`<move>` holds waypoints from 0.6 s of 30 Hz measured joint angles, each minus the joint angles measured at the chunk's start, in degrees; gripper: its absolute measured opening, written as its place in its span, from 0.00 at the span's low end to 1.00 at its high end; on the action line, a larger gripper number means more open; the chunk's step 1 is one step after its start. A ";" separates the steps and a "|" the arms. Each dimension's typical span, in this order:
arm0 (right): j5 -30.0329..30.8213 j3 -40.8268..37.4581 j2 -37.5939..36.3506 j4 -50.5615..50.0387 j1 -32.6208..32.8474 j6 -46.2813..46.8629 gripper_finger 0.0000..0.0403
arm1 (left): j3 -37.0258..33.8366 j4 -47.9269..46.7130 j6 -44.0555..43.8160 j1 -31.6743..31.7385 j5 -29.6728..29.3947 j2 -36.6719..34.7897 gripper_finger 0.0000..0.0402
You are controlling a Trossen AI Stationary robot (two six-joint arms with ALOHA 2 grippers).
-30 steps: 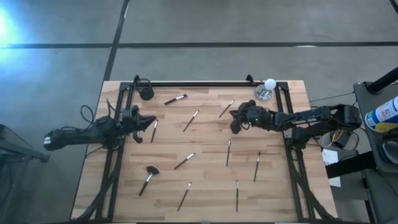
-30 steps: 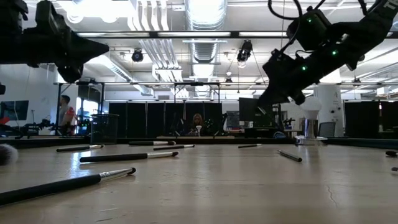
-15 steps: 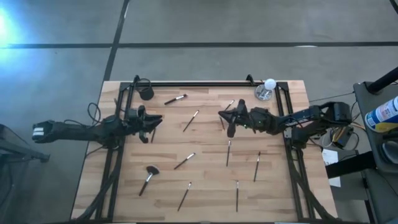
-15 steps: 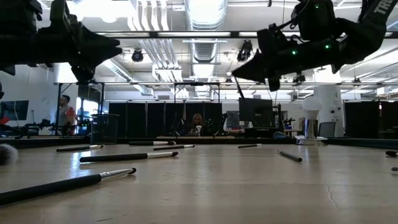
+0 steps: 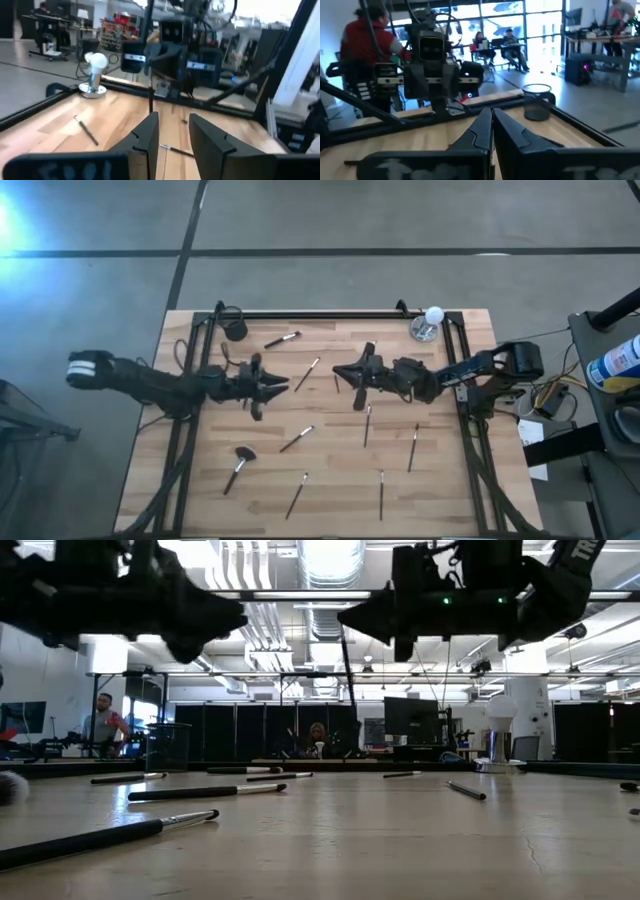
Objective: Pick & Place Makeup Supplies
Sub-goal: Put the makeup brush into the makeup holder
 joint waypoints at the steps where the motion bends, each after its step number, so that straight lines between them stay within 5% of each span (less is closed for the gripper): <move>1: 0.01 0.77 0.41 0.03 0.51 -0.41 0.02 | 1.16 1.34 0.59 -0.29 0.00 1.76 0.25; 18: 0.14 5.23 0.04 1.27 8.02 -4.32 0.02 | 18.24 5.54 2.51 -3.47 1.31 20.23 0.25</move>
